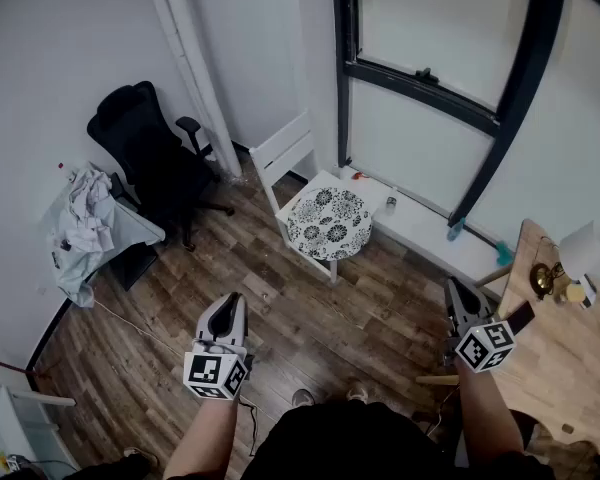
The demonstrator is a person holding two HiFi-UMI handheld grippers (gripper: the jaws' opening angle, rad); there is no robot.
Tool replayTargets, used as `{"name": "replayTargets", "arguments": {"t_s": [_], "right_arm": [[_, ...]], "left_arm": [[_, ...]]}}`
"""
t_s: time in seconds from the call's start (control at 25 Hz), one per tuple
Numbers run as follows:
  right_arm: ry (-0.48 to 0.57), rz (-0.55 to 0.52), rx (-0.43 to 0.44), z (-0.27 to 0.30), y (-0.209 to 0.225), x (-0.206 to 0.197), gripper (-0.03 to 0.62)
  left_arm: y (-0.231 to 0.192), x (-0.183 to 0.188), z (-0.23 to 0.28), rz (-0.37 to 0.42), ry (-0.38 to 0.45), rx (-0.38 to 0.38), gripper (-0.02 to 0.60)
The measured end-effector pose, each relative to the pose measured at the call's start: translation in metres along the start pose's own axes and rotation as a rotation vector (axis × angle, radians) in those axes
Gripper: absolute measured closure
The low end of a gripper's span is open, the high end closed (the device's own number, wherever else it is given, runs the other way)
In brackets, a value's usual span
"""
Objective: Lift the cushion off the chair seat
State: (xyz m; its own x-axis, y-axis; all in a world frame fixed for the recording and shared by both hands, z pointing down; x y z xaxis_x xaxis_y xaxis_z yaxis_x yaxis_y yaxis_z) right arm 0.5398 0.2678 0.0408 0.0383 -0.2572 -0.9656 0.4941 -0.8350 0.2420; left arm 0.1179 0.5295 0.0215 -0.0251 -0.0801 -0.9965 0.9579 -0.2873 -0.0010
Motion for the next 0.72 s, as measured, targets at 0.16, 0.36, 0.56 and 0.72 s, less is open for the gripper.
{"name": "replayTargets", "arguments": {"t_s": [0.16,0.36,0.56,0.72], "right_arm": [[-0.006,-0.004,0.012,-0.002,0.009,0.001,0.585],[0.005,0.007,0.028,-0.006,0.023,0.005,0.585],[0.030,0.035,0.061,-0.015,0.043,0.008,0.585],[0.030,0.035,0.070,-0.024,0.061,0.007,0.585]], "left_arm": [[0.010,0.004,0.004,0.003,0.001,0.005,0.549],[0.024,0.010,0.005,0.017,0.004,0.021,0.549],[0.045,0.012,0.006,0.026,0.009,0.043,0.549],[0.066,0.004,0.007,0.023,0.002,0.045,0.549]]}}
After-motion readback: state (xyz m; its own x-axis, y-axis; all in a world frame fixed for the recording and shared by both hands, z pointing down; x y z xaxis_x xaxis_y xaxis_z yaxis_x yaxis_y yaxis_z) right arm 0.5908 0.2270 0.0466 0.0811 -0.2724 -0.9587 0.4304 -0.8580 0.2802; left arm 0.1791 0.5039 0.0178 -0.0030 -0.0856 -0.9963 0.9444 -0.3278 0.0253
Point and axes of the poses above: the fingertips, and each gripper's own axes: z forward along the fingers, y to its right, x out of its top, the point moved 10 cm from there along -z, backward along the fingers, and after that the axes turned 7 degrees about x, right-handed, at the moved point
